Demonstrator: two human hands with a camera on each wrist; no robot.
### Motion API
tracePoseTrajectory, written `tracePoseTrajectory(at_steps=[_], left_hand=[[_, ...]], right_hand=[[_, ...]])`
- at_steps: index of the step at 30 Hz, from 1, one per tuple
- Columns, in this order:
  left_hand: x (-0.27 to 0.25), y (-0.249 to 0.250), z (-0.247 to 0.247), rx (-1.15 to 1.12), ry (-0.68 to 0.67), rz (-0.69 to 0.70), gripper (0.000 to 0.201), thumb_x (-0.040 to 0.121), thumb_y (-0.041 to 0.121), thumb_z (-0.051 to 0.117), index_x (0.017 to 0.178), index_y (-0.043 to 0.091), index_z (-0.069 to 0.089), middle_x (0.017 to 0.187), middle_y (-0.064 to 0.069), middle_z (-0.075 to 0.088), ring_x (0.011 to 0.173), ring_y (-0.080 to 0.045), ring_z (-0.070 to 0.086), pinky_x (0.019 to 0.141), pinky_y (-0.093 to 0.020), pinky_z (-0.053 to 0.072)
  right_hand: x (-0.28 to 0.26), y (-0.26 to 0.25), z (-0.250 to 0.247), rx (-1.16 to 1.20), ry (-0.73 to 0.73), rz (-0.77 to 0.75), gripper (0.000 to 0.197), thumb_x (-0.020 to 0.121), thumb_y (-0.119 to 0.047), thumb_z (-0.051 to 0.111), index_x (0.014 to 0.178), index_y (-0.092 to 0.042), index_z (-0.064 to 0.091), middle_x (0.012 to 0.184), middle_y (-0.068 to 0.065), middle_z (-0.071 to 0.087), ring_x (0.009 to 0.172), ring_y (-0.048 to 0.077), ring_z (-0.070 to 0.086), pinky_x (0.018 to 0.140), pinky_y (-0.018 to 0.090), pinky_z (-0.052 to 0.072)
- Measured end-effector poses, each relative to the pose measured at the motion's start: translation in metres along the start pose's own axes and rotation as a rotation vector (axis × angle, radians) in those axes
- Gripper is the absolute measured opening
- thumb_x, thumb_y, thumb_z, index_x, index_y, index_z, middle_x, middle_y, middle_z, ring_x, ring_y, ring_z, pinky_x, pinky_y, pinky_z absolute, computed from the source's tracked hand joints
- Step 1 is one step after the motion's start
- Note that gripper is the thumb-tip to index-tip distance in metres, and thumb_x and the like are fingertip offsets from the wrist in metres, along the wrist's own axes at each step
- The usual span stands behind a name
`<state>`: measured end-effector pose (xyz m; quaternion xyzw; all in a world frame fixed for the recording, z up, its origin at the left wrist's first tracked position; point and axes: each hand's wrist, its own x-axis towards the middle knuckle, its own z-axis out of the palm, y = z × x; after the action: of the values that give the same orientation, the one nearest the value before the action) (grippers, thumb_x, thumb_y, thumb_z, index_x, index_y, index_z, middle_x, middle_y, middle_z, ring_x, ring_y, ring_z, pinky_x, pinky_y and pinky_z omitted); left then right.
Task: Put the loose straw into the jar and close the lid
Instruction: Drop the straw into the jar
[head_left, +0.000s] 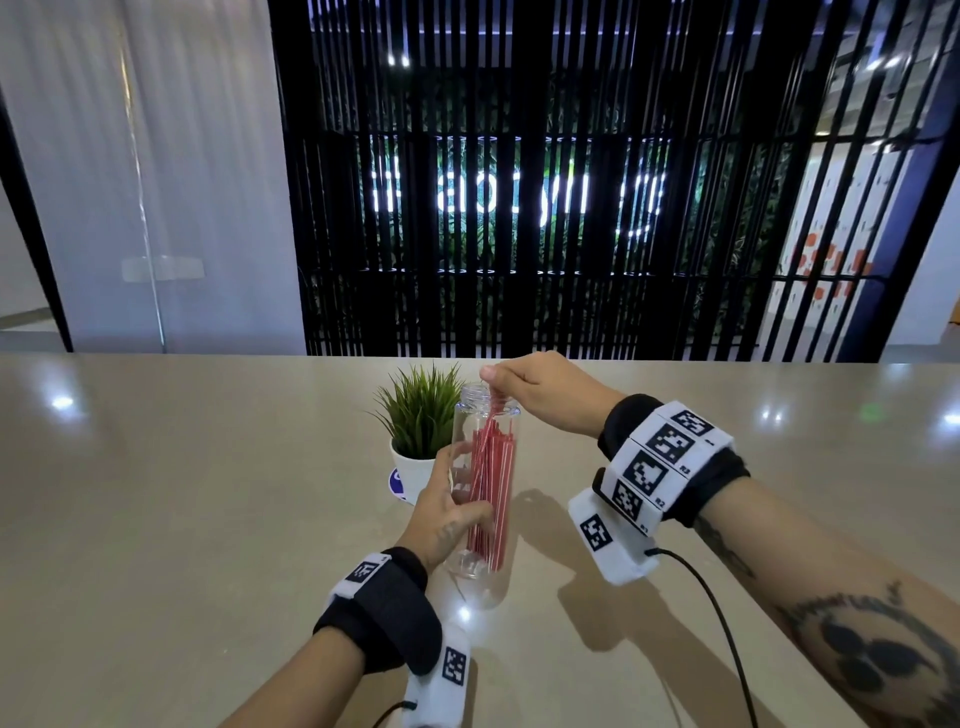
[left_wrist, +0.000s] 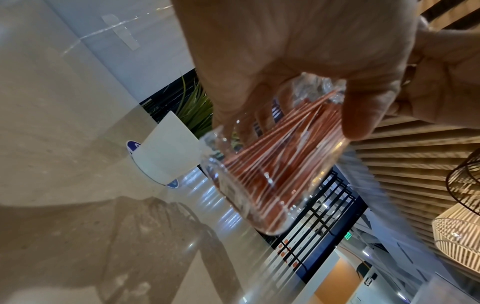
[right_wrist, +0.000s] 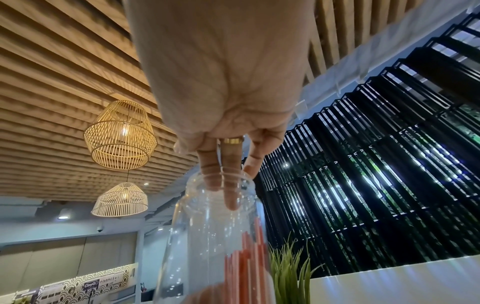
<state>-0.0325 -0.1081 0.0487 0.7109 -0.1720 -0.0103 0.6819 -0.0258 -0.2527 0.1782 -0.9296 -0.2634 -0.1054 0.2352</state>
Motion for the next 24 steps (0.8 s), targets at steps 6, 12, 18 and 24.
tracePoseTrajectory(at_steps=[6, 12, 18, 24], left_hand=[[0.0, 0.002, 0.001, 0.008, 0.014, 0.004, 0.075, 0.057, 0.006, 0.056, 0.127, 0.018, 0.031, 0.085, -0.006, 0.055, 0.07, -0.012, 0.059, 0.065, -0.023, 0.052], [0.002, 0.004, 0.001, 0.016, 0.015, 0.011, 0.079, 0.055, 0.006, 0.057, 0.128, 0.019, 0.03, 0.093, -0.001, 0.055, 0.084, -0.017, 0.055, 0.068, -0.022, 0.05], [0.004, 0.008, 0.001, -0.019, 0.01, 0.053, 0.072, 0.056, 0.005, 0.055, 0.123, 0.024, 0.035, 0.098, -0.007, 0.055, 0.073, -0.012, 0.059, 0.062, -0.021, 0.05], [0.004, -0.004, -0.006, -0.056, -0.074, -0.02, 0.078, 0.053, 0.008, 0.057, 0.124, 0.031, 0.035, 0.109, -0.013, 0.055, 0.095, -0.022, 0.059, 0.079, -0.034, 0.054]], right_hand=[[0.001, 0.003, -0.004, 0.063, 0.045, -0.001, 0.045, 0.098, -0.035, 0.033, 0.091, 0.0, 0.061, 0.068, 0.001, 0.055, 0.056, 0.006, 0.042, 0.057, 0.013, 0.035], [-0.008, 0.019, 0.015, 0.406, 0.296, 0.043, 0.012, 0.094, -0.022, 0.046, 0.096, -0.012, 0.052, 0.102, 0.002, 0.055, 0.084, 0.006, 0.05, 0.069, 0.002, 0.039], [-0.026, 0.029, 0.063, 0.804, 0.28, 0.243, 0.044, 0.095, -0.04, 0.033, 0.131, -0.014, 0.031, 0.129, 0.004, 0.047, 0.117, 0.019, 0.05, 0.093, 0.033, 0.046], [-0.042, 0.035, 0.088, 1.005, -0.077, 0.233, 0.047, 0.096, -0.041, 0.03, 0.139, -0.022, 0.034, 0.129, 0.01, 0.054, 0.119, 0.022, 0.053, 0.107, 0.045, 0.039]])
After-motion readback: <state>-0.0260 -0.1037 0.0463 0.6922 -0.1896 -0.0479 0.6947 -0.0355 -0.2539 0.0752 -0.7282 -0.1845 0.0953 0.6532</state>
